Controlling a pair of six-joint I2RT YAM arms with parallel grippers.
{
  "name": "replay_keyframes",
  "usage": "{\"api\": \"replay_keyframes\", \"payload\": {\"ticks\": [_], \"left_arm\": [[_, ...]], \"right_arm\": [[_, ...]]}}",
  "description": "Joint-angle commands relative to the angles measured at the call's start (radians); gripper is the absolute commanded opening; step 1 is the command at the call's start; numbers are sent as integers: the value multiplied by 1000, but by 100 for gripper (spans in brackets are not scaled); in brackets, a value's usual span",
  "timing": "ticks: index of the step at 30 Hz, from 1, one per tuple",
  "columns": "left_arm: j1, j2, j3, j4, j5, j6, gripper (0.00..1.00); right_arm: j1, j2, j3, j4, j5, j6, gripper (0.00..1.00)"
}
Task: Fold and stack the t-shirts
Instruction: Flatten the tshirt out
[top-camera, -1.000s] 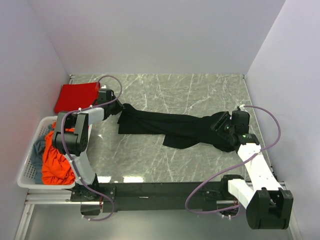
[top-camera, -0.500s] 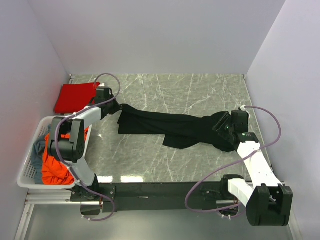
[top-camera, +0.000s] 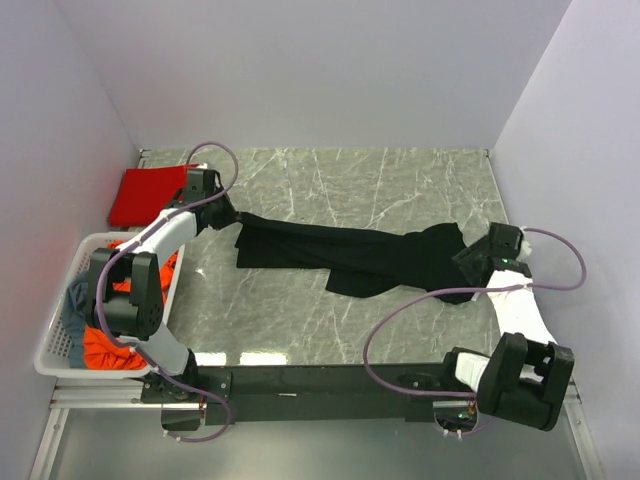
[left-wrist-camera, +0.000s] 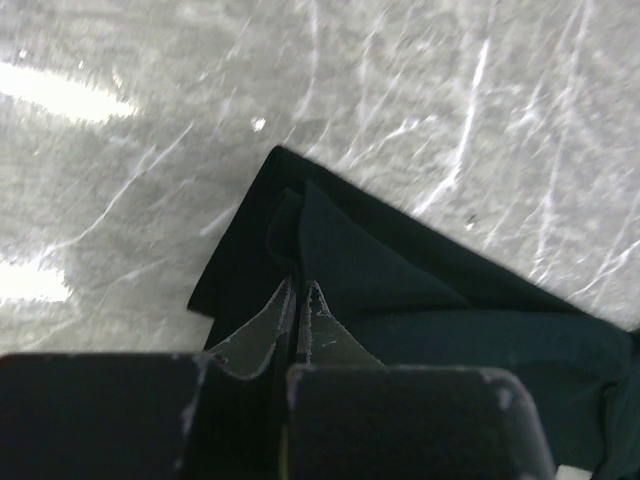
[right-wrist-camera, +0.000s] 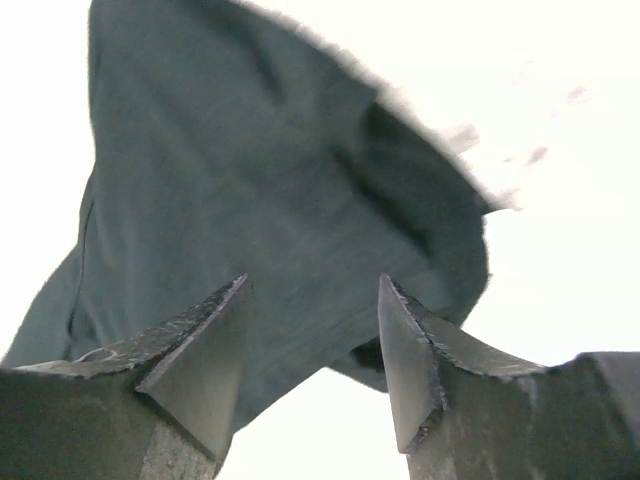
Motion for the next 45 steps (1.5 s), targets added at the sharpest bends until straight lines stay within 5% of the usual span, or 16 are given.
{"api": "replay_keyframes", "payload": {"ticks": [1,5,13,20,27,45], "left_arm": [[0,-26,52,-63,-3,46,1],[-1,-28,69,-97,-25,60,1],[0,-23,88,-114,-40,67,1],[0,-21,86,-112,-28,64,1],[0,-9,92,-117,-22,60,1],[0,6,100,-131,-23,64,1]], "right_arm": [[-88,3,-27,29,-58,16,60],[-191,18,-62,76,-174,22,59],[-267,61,-104,128,-167,-35,60],[-276,77,-108,136,-161,-110,60],[-270,-71,-113,154,-204,-75,59],[-260,93,-108,236,-238,-129,54]]}}
